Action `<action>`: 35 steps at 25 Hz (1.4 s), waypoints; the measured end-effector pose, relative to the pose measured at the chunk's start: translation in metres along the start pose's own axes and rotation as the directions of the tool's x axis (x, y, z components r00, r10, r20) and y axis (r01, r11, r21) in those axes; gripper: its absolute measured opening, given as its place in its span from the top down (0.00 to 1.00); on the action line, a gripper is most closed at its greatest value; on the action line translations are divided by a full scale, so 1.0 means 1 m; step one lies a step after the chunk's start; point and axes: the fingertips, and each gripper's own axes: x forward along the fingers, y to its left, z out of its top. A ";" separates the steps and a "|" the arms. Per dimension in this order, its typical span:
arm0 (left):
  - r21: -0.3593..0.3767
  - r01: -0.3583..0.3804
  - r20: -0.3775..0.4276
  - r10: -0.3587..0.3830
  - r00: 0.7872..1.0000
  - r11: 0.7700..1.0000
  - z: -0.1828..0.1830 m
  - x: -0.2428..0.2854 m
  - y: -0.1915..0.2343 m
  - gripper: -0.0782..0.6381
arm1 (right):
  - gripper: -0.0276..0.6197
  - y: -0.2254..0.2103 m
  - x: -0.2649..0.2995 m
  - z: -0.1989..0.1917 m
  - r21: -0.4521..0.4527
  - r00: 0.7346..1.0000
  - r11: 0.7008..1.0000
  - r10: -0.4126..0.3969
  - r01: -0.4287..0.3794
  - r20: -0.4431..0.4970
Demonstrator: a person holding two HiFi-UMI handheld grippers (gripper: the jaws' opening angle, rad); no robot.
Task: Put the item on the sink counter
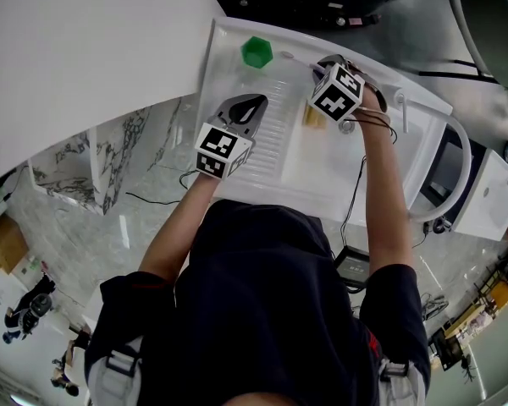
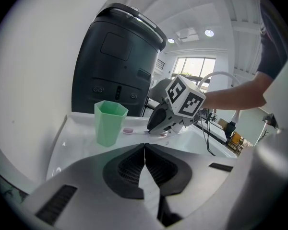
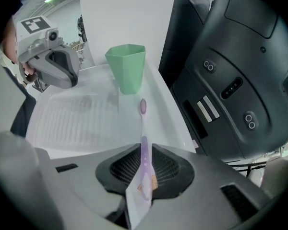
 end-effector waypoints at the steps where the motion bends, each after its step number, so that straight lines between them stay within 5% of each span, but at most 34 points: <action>1: 0.002 0.001 0.002 -0.001 1.000 1.000 0.001 0.000 0.000 0.87 | 0.86 0.000 -0.001 0.000 0.000 1.000 1.000 -0.002 0.002 0.001; 15: 0.013 -0.026 0.037 0.025 0.999 1.000 0.025 -0.008 -0.010 0.87 | 0.86 0.000 -0.036 0.007 0.059 0.993 0.994 -0.095 0.091 0.070; 23: 0.025 -0.056 0.086 0.054 0.995 0.998 0.042 -0.016 -0.024 0.87 | 0.89 0.007 -0.060 0.004 0.288 0.979 0.951 -0.155 0.112 0.130; 26: 0.023 -0.073 0.103 0.071 0.992 0.997 0.046 -0.020 -0.029 0.87 | 0.89 0.014 -0.072 0.006 0.361 0.970 0.929 -0.156 0.080 0.188; 35: 0.030 -0.146 0.152 0.140 0.978 0.989 0.064 -0.035 -0.043 0.87 | 0.89 0.030 -0.119 0.018 0.396 0.921 0.917 -0.201 0.056 0.335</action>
